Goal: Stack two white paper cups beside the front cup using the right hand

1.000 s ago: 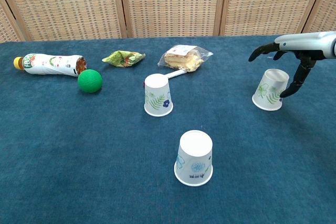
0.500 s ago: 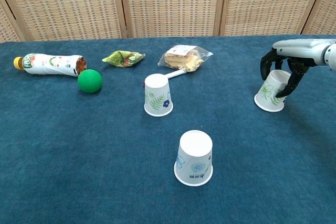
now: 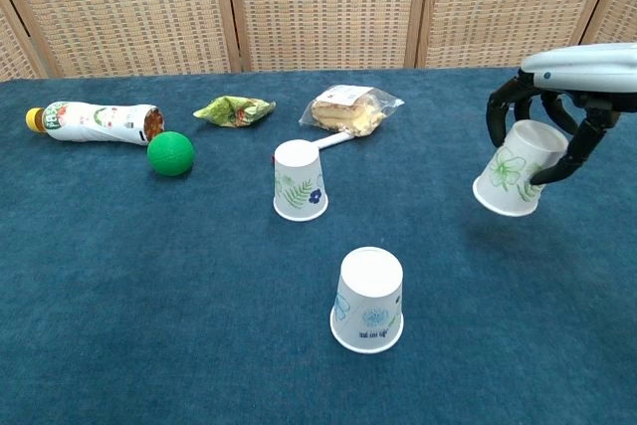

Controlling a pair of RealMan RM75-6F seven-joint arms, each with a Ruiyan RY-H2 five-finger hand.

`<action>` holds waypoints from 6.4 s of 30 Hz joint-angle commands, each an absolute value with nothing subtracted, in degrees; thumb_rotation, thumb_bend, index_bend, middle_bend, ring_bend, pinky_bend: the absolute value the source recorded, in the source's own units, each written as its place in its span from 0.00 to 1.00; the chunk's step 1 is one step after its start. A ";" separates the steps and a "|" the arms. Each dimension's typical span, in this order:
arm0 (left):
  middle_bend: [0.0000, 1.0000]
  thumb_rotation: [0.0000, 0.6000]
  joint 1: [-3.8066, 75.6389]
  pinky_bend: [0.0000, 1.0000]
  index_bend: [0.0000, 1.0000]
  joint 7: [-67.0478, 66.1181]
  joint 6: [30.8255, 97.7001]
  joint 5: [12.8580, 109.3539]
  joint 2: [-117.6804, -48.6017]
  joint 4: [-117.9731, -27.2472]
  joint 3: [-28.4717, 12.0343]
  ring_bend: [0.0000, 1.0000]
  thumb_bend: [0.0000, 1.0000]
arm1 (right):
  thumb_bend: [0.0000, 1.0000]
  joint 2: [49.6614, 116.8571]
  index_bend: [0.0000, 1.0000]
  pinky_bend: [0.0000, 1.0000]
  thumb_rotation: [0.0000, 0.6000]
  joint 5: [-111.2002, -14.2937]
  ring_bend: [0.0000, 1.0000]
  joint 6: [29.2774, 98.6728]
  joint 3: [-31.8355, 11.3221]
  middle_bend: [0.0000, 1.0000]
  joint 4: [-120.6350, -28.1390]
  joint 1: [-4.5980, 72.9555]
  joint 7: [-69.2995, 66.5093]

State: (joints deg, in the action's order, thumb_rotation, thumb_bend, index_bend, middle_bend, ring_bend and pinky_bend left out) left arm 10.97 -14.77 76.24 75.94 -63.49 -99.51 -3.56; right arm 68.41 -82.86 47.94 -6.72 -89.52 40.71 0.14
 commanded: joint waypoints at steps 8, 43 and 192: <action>0.00 1.00 10.54 0.00 0.00 -14.45 77.10 77.53 -63.17 -100.01 -2.78 0.00 0.00 | 0.33 64.04 0.49 0.68 1.00 -100.08 0.47 51.07 1.70 0.48 -100.64 39.89 4.88; 0.00 1.00 10.80 0.00 0.00 -12.81 76.08 77.49 -62.33 -100.08 -2.45 0.00 0.00 | 0.08 75.89 0.09 0.55 1.00 -91.59 0.28 46.53 -0.13 0.15 -98.52 41.92 21.95; 0.00 1.00 11.56 0.00 0.00 -8.73 74.66 76.67 -59.21 -101.50 -2.38 0.00 0.00 | 0.00 47.05 0.00 0.13 1.00 -54.61 0.05 51.77 -0.34 0.00 -133.05 56.78 29.50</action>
